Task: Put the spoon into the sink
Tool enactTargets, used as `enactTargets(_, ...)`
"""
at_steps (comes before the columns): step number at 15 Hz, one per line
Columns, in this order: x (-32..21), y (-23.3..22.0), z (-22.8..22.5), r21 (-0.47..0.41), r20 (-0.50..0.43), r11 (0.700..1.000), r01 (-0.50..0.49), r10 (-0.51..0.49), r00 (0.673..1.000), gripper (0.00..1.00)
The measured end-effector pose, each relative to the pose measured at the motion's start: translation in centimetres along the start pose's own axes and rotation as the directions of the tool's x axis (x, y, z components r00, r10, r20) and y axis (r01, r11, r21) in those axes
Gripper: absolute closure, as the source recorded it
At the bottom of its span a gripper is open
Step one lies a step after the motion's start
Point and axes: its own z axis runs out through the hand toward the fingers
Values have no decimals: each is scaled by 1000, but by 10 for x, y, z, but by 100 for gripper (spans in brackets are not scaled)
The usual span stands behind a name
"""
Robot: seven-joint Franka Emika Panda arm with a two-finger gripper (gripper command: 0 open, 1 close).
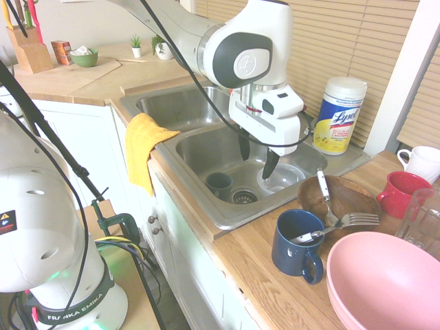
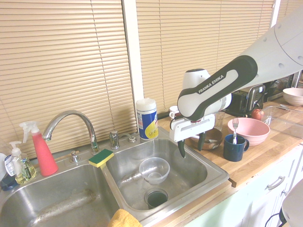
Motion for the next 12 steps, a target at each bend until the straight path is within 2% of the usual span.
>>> enactTargets(3, 3, 2, -3, 2, -7, 1000, -3, 3, 1000, 0)
enactTargets(7, 12, 15, -33, 42, -44, 998, 48, -46, 998, 0)
enactTargets(12, 39, 48, -58, 12, 16, 992, 128, -129, 992, 0)
